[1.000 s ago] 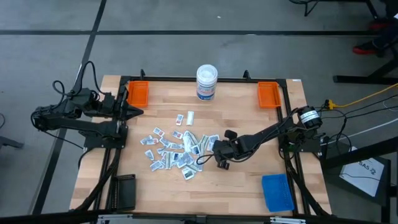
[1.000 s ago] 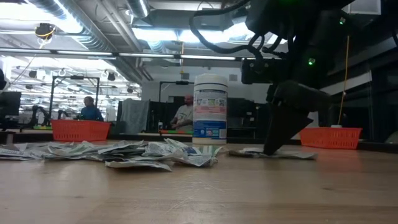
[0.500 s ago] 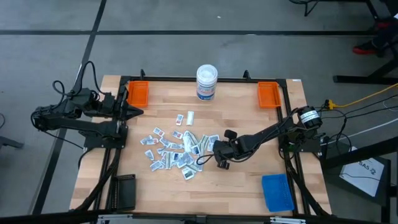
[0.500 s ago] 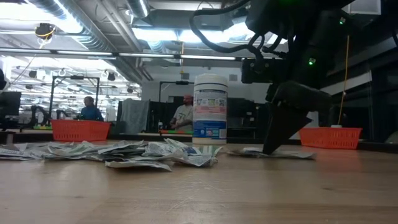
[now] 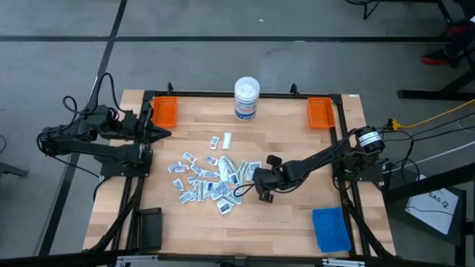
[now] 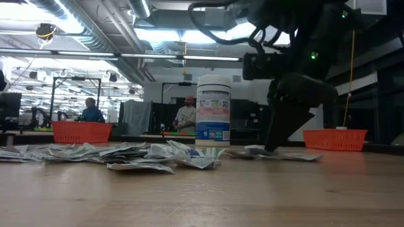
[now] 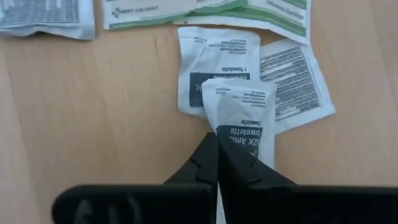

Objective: Pick & Place First Aid Supplies
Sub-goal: Put the gray towelette pack into the right orange bin

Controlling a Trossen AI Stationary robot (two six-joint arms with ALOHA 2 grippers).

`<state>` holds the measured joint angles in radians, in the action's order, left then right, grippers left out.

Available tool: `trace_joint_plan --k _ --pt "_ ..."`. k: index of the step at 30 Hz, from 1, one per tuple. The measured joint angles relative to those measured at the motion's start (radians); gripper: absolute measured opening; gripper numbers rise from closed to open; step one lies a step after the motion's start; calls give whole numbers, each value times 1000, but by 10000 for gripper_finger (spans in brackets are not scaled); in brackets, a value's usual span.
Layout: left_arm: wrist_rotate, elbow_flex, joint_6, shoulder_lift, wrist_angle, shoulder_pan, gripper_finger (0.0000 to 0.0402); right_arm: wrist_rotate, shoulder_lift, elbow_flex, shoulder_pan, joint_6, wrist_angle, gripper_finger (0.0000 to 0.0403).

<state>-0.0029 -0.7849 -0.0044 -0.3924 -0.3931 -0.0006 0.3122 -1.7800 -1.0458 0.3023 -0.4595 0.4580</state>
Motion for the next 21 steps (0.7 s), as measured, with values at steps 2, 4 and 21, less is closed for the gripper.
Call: trace_joint_plan --k 2,4,21 --pt "0 0 0 0 0 0 4 0 14 -2 0 0 6 3" --pt "0 0 0 0 0 0 4 -1 33 -3 0 -3 16 2" --pt "0 0 0 0 0 0 4 0 296 -3 -43 -4 77 2"
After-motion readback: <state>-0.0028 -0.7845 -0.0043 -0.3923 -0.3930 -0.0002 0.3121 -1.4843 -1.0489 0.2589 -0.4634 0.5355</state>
